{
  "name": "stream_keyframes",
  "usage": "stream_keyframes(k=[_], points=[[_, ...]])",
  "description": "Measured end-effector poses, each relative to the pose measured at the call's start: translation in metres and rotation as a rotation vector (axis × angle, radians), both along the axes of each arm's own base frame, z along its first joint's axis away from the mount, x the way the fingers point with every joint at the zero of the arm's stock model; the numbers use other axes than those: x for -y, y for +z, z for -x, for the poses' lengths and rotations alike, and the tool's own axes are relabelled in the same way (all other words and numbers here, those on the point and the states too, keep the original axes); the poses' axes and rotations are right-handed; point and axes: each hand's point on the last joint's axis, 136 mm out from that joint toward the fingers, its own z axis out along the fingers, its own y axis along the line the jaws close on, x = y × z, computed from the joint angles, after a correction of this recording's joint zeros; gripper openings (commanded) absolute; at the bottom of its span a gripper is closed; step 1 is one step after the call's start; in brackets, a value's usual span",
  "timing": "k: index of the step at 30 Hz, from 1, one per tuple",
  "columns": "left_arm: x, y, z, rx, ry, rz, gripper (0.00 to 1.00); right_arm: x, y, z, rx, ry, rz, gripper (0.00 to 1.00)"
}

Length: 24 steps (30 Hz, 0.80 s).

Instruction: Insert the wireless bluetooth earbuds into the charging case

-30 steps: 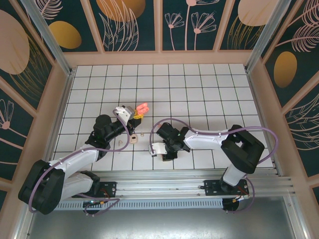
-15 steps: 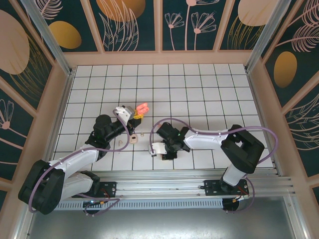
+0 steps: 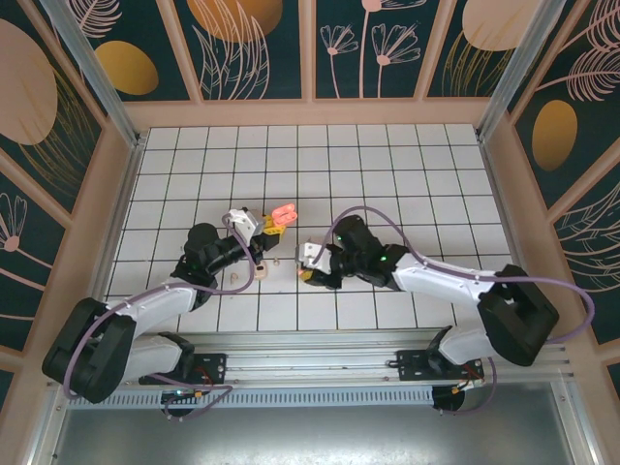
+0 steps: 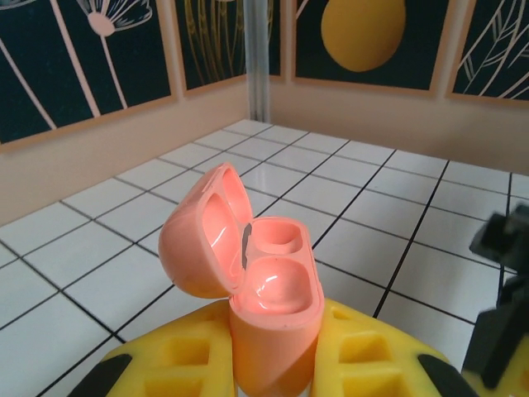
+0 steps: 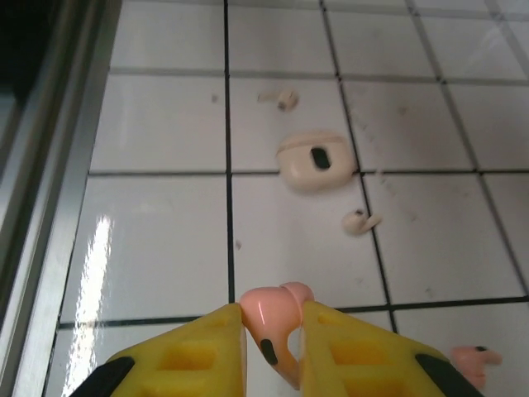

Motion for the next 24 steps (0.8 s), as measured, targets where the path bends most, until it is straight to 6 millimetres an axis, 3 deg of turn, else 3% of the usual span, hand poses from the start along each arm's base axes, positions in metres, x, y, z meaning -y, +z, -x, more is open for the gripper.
stream_keyframes(k=[10, 24], points=[[0.011, -0.001, 0.006, -0.003, -0.085, 0.039, 0.08, 0.041, 0.07, -0.021, 0.006, -0.073, -0.301, 0.21], [0.025, 0.003, 0.016, 0.025, -0.192, 0.046, 0.08, 0.056, 0.102, -0.019, -0.036, -0.003, -0.435, 0.21]])
